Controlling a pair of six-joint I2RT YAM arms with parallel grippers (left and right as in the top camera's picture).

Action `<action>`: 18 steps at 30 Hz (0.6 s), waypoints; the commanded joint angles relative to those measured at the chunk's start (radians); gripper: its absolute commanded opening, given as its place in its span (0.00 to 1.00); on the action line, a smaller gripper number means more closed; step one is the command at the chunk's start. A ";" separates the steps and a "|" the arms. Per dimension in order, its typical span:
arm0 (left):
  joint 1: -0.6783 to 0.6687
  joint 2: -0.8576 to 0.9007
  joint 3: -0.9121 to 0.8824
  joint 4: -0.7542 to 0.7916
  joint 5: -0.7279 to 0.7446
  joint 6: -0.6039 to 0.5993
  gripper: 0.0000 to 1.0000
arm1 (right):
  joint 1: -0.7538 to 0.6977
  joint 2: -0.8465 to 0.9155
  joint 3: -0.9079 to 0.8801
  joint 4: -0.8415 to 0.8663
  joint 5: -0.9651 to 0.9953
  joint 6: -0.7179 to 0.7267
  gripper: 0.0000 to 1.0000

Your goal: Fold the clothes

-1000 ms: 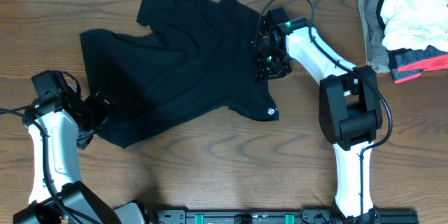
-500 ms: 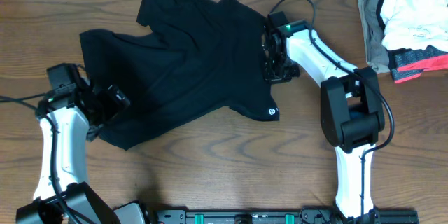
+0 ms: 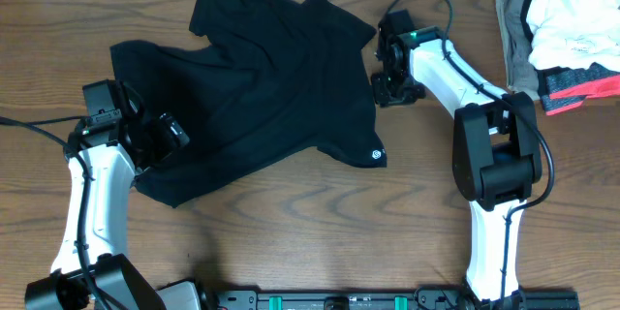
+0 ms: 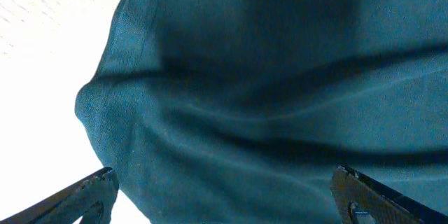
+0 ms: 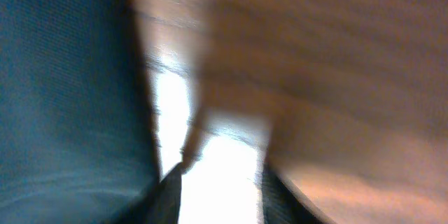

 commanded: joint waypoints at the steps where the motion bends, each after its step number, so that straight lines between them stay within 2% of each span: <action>1: -0.001 0.001 0.000 0.001 -0.023 0.016 0.98 | 0.002 -0.005 -0.024 0.052 -0.203 -0.068 0.50; 4: -0.001 0.001 0.000 0.002 -0.023 0.017 0.98 | 0.005 0.009 -0.025 0.083 -0.266 -0.069 0.52; 11: -0.002 0.001 0.000 0.005 -0.023 0.017 0.98 | 0.005 0.035 -0.027 0.079 -0.304 -0.069 0.43; 18: -0.002 0.001 0.000 0.005 -0.023 0.017 0.98 | -0.038 0.035 -0.025 0.079 -0.370 -0.069 0.43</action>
